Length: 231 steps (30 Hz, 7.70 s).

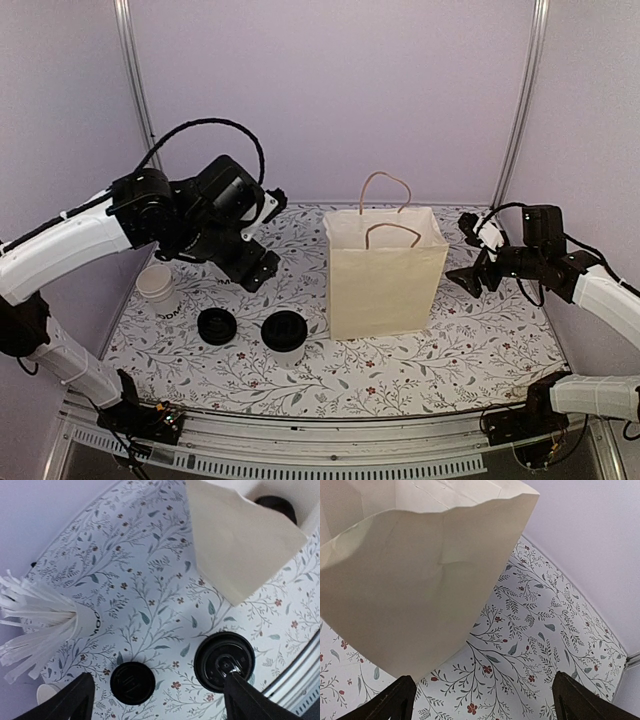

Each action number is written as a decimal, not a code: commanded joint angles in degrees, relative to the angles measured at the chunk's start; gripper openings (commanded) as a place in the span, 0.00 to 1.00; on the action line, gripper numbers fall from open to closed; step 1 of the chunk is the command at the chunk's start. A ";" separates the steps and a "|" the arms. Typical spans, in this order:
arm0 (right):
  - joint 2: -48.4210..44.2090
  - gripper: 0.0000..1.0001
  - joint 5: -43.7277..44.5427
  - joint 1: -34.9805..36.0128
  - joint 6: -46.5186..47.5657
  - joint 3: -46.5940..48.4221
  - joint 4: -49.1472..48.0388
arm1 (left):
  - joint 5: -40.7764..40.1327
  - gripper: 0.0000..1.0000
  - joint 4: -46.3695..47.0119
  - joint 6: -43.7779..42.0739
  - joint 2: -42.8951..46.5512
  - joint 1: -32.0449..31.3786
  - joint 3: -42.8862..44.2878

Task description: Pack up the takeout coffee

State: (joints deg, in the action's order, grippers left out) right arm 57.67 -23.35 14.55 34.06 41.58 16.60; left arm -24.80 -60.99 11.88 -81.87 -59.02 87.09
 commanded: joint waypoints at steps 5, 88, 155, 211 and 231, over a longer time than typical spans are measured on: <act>0.70 0.98 -1.60 -0.39 0.30 -0.88 -0.61 | 26.36 0.99 -6.77 3.48 -7.44 6.07 1.37; 7.12 0.99 -2.40 -0.80 9.45 9.71 5.81 | 18.16 0.62 -18.53 12.00 -12.08 2.15 31.10; 40.53 0.98 1.66 20.82 19.98 24.41 12.56 | 23.66 0.52 -18.51 7.52 -12.59 2.30 25.97; 24.43 0.99 -1.06 26.06 16.83 9.66 10.04 | 22.56 0.38 -18.64 21.29 -20.30 6.33 18.29; 26.24 0.99 -1.65 26.06 16.74 10.01 10.67 | 21.03 0.58 -18.55 19.73 -24.04 6.11 17.04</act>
State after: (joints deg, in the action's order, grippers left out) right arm 82.94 -24.16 40.53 51.18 51.77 26.57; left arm -3.27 -78.78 32.34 -105.16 -53.28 104.07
